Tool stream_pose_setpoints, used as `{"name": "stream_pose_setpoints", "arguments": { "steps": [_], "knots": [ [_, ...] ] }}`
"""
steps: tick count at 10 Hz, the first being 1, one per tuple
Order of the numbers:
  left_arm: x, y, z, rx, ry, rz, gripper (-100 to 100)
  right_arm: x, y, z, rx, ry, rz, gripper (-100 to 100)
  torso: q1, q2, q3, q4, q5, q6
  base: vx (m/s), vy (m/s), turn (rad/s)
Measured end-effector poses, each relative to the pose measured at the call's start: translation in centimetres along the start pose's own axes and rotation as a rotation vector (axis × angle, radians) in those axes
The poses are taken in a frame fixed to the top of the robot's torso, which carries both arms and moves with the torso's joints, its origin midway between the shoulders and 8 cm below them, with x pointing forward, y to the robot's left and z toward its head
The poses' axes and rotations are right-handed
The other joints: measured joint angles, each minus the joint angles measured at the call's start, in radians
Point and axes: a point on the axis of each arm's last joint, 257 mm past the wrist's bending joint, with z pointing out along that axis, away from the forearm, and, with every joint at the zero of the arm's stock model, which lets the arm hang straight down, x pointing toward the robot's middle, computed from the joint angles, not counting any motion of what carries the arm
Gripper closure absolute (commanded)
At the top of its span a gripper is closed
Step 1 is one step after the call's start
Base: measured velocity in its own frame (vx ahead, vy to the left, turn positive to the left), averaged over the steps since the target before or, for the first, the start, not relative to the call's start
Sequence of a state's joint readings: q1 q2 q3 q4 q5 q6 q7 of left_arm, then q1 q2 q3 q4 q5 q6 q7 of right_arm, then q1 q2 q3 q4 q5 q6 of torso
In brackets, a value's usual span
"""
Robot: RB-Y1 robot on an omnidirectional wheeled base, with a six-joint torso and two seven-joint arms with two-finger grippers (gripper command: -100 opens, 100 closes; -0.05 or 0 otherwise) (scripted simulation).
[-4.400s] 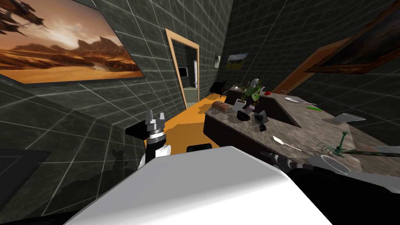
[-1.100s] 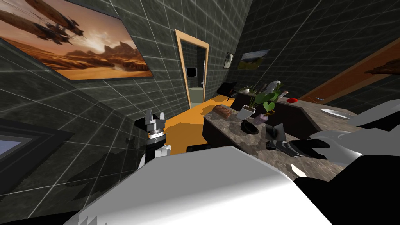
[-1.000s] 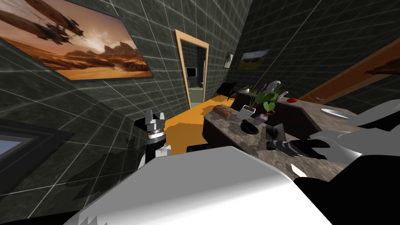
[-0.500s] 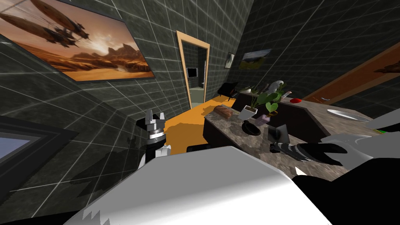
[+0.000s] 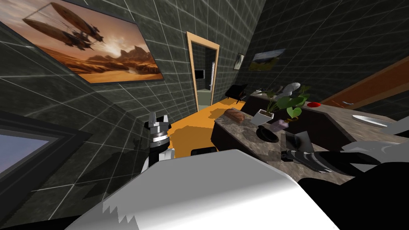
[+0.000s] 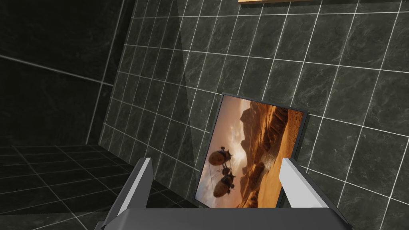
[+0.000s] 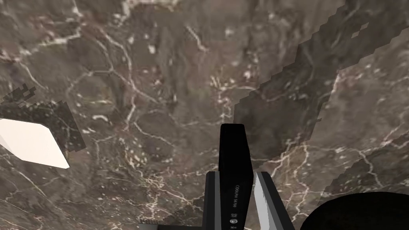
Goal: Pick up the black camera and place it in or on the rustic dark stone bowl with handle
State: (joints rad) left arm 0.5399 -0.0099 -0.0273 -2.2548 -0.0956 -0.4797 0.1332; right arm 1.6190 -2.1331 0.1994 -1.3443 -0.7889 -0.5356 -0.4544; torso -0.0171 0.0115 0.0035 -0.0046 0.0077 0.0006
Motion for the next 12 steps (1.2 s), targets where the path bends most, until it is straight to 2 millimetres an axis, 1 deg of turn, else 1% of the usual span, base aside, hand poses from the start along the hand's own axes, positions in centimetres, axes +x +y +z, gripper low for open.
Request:
{"name": "stream_pose_setpoints", "arguments": {
  "steps": [1,2,3,5,6,8,9,12],
  "knots": [
    [0.0,0.0,0.0,0.000,0.000,0.000,0,0.6,-0.8,-0.4,0.007,0.013,0.001,100,0.001,-0.001,0.000,0.000,0.000,0.000,0.055,0.076,0.023],
    [0.0,0.0,0.0,0.000,0.000,0.000,0,0.7,-1.3,-0.5,0.010,0.021,-0.002,100,-0.001,0.000,0.000,0.000,0.000,0.000,0.067,0.086,0.045],
    [0.0,0.0,0.0,0.000,0.000,0.000,0,0.9,-1.7,-0.8,0.014,0.031,-0.002,100,-0.001,-0.001,-0.001,0.000,0.000,-0.001,0.085,0.113,0.103],
    [0.0,0.0,0.0,0.000,0.000,0.000,0,1.7,-3.2,-1.5,0.027,0.062,-0.002,100,0.004,-0.003,-0.002,-0.001,0.000,-0.002,0.087,0.131,0.065],
    [0.0,0.0,0.0,0.000,0.000,0.000,0,1.9,-3.4,-1.8,0.025,0.071,0.000,100,0.002,-0.002,-0.001,0.000,0.001,-0.001,0.059,0.098,0.060],
    [0.0,0.0,0.0,0.000,0.000,0.000,0,2.9,-4.8,-2.5,0.036,0.098,0.002,100,0.002,-0.002,-0.001,0.000,0.000,-0.001,0.074,0.093,0.060],
    [0.0,0.0,0.0,0.000,0.000,0.000,0,3.1,-5.1,-2.8,0.038,0.106,0.003,100,0.000,-0.001,-0.001,0.000,0.000,-0.001,0.069,0.084,0.055],
    [0.0,0.0,0.0,0.000,0.000,0.000,0,4.1,-6.9,-4.3,0.057,0.145,0.010,100,0.002,-0.004,-0.003,-0.001,0.001,-0.002,0.112,0.119,0.070]
  ]
}}
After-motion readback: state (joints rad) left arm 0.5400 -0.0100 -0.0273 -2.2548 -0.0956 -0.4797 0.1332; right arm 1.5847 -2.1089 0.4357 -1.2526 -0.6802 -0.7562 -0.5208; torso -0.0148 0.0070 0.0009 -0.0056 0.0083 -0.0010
